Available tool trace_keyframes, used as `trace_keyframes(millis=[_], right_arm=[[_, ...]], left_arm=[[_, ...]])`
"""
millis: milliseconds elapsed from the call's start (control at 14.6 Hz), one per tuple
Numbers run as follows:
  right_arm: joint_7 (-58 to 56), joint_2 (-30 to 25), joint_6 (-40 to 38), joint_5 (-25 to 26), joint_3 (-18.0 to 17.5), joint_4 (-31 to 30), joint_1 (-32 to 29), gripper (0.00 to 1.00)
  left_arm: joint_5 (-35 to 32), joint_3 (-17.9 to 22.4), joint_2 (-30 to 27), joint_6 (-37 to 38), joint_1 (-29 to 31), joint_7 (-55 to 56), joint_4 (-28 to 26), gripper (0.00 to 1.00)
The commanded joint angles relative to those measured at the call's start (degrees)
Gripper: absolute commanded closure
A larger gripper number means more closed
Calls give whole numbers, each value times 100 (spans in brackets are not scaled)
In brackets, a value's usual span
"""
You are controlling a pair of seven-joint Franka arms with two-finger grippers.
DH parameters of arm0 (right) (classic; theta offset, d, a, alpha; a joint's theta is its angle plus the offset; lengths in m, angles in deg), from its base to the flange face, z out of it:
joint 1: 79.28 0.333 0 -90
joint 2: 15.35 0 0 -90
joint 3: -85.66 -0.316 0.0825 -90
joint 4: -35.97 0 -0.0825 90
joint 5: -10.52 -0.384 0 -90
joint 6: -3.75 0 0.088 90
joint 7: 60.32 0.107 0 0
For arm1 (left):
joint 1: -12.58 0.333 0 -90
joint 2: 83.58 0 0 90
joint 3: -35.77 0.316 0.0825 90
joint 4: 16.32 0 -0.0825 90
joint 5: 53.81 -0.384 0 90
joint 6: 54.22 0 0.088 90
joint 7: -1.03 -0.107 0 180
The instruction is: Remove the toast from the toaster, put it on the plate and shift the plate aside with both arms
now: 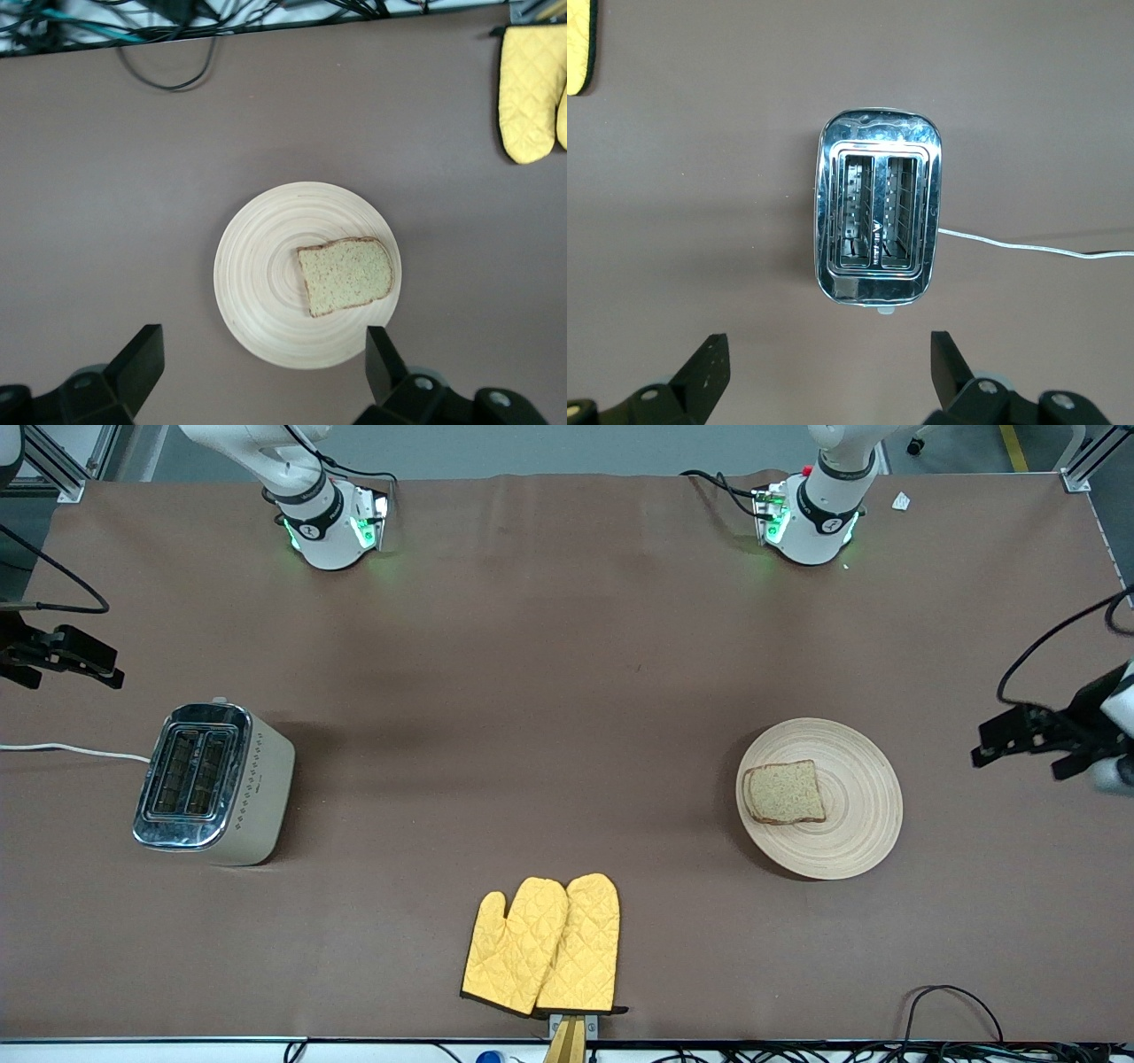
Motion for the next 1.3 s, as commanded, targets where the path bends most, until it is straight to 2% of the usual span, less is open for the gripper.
trace_keyframes(millis=[0,618,687,893,1030,1236], right_arm=[[39,-167,52,25,-5,-181,4,0],[30,-167,52,17,3,-181,-13,0],[30,-167,52,17,3,-181,-13,0],[39,-167,52,17,3,-181,-5,0],[30,-167,52,17,3,-181,4,0],[39,-175,17,17,3,-190,4,0]], left_arm=[[106,18,-330,290,119,147,-138,0],[63,-96,-505,325,5,191,-164,0],[72,52,-549,378,-265,190,-173,0],[115,1516,-883,580,-1608,155,-419,0],[159,2282,-1093,580,-2260,146,-611,0],[160,2785,-1313,502,-2754,155,-954,0]])
